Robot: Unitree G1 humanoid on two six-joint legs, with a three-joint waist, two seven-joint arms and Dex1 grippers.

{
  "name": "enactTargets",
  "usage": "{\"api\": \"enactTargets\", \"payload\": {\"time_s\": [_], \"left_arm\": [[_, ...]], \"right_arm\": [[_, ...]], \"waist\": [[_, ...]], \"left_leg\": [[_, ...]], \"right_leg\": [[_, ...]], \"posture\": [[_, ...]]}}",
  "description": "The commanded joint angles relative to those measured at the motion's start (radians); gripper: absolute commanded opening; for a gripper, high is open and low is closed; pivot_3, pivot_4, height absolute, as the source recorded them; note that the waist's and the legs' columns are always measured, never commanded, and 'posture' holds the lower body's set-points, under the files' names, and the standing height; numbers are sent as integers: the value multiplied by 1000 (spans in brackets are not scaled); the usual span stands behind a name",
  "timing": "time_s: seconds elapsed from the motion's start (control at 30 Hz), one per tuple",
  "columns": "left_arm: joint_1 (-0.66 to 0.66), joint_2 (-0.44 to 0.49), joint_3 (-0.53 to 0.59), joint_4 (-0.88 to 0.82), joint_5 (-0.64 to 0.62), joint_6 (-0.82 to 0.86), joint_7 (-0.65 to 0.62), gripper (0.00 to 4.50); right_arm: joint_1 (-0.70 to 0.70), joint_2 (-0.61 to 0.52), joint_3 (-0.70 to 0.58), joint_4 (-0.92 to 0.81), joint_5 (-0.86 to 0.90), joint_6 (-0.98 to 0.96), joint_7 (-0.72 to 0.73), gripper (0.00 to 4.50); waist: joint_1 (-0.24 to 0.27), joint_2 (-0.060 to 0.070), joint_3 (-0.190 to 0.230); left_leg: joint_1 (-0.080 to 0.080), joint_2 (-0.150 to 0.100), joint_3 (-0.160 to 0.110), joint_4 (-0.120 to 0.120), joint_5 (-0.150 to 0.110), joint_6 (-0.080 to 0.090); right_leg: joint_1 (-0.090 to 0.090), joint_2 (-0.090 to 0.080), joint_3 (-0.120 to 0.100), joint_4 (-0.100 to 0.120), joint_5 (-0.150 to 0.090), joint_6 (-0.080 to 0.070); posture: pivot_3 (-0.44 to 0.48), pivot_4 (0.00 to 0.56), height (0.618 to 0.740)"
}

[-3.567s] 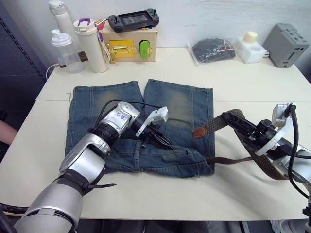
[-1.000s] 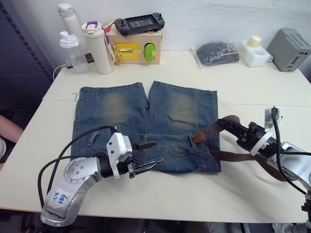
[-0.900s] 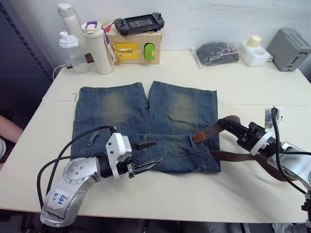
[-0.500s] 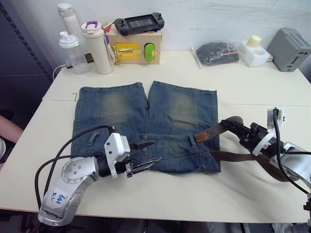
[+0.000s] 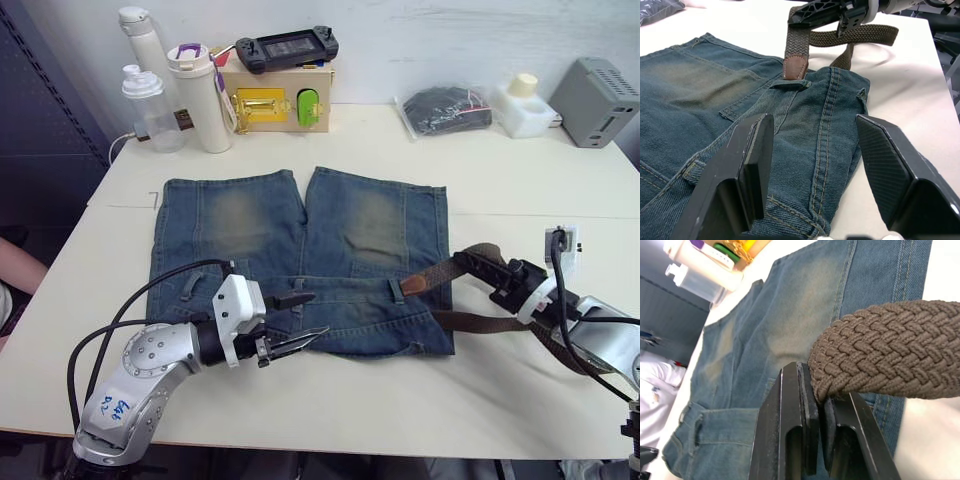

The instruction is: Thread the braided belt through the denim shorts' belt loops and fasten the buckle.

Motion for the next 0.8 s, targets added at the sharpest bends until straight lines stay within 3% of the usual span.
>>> {"api": "enactTargets", "payload": {"time_s": [0.03,0.27,0.6,0.8], "left_arm": [[-8,9,25,-27,-28,3,6,2903],[-14,17,29,-28,-36,10,7,2903],[-55,28,3,3,-6,-15,-16,2903],[-125,34,-67,76,96,-97,-46,2903]], "right_arm": [[-8,15,29,-70,-35,5,11,0],[-34,118,101,-106,-61,-14,-52,0],[-38,208,130,-4,-157,-18,-154,0],[-31,225,174,-46,-97,54,-145,0]], "waist": [[0,0,0],[-1,0,0],[-2,0,0],[-2,0,0]], "left_leg": [[0,0,0,0,0,0],[0,0,0,0,0,0],[1,0,0,-1,0,0],[1,0,0,-1,0,0]], "right_leg": [[0,0,0,0,0,0],[0,0,0,0,0,0],[-1,1,0,1,0,0],[-1,1,1,1,0,0]], "posture": [[0,150,645],[0,150,645],[0,150,645],[0,150,645]]}}
